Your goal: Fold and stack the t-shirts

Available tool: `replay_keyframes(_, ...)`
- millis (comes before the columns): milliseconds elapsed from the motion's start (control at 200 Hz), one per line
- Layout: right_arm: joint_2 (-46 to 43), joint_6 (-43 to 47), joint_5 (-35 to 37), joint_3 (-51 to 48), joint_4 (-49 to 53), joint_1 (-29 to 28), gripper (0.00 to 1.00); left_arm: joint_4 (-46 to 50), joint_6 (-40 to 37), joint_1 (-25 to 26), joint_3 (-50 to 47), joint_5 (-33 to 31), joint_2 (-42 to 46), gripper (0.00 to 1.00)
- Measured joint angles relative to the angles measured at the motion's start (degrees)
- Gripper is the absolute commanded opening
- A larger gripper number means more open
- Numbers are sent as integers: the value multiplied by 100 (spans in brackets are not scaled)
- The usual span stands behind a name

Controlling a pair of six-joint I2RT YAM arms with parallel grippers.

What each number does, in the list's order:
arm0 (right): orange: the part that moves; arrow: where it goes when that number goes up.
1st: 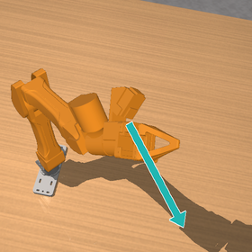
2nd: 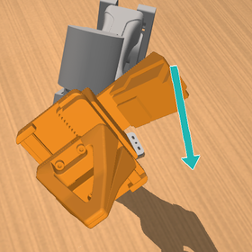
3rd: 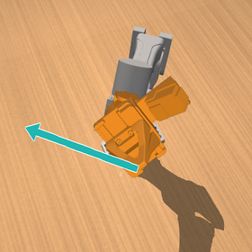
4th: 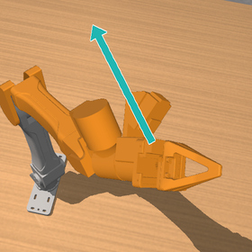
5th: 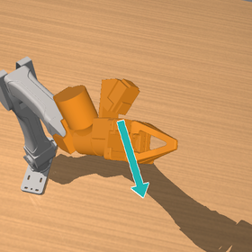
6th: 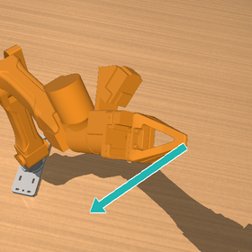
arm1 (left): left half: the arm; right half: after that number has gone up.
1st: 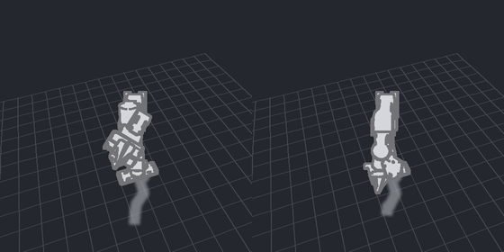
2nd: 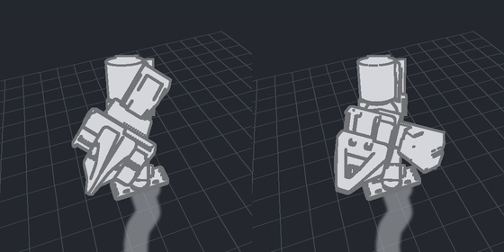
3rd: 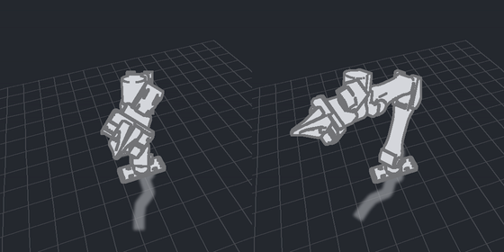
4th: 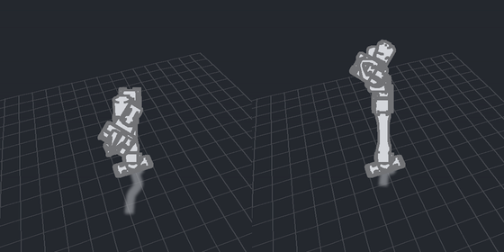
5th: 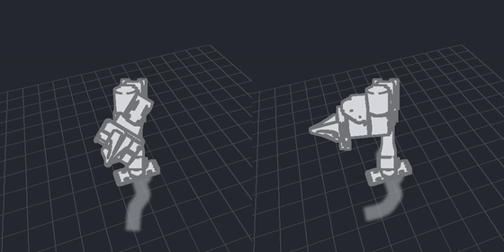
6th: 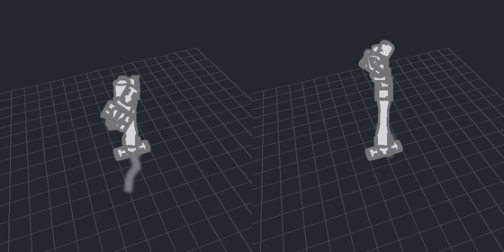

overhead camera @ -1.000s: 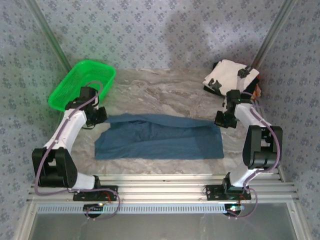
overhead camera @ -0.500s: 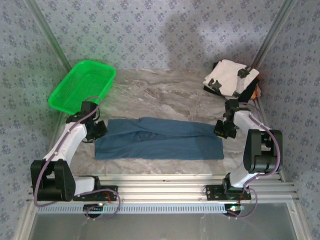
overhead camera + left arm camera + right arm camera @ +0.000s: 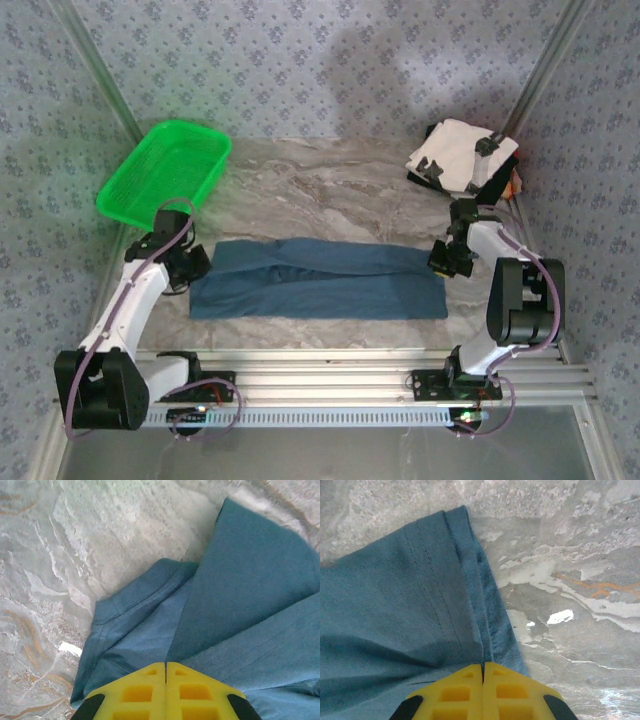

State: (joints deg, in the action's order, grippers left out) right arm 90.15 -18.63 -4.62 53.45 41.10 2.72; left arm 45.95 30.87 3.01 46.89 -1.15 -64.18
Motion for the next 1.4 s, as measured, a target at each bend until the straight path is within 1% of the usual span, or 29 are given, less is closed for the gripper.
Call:
replay_keyframes(385,131,0,63,-79,-9,2,0,17,271,0,-638,-15,-11,0)
replay_keyframes(630,216,0,103,-114,-37,2,0,-243,372,0,-778,-85,-326,0)
replay_keyframes(939,227,0,153,-114,-37,2,0,-450,444,-2,-809,-249,-931,0)
replay_keyframes(984,227,-2,188,-114,-39,2,4,-476,463,0,-809,-264,-966,7)
replay_keyframes(1004,227,-2,190,-114,-39,2,7,-483,463,0,-809,-271,-984,12)
replay_keyframes(1044,227,0,195,-114,-39,2,15,-496,483,0,-809,-284,-1025,22)
replay_keyframes(1074,227,-31,210,-114,-39,2,24,-501,505,0,-809,-304,-1054,31)
replay_keyframes(1114,234,-9,243,-114,-26,2,30,-494,551,-2,-807,-332,-1062,43)
replay_keyframes(1159,238,-7,295,-111,-2,2,38,-450,608,-2,-798,-341,-1049,52)
replay_keyframes(1214,229,-9,323,-98,50,4,47,-323,647,-2,-726,-361,-992,61)
replay_keyframes(1289,168,17,339,-48,162,2,58,-98,715,-2,-452,-374,-785,69)
replay_keyframes(1404,-162,7,310,166,420,2,71,-17,723,-2,227,-332,-435,79)
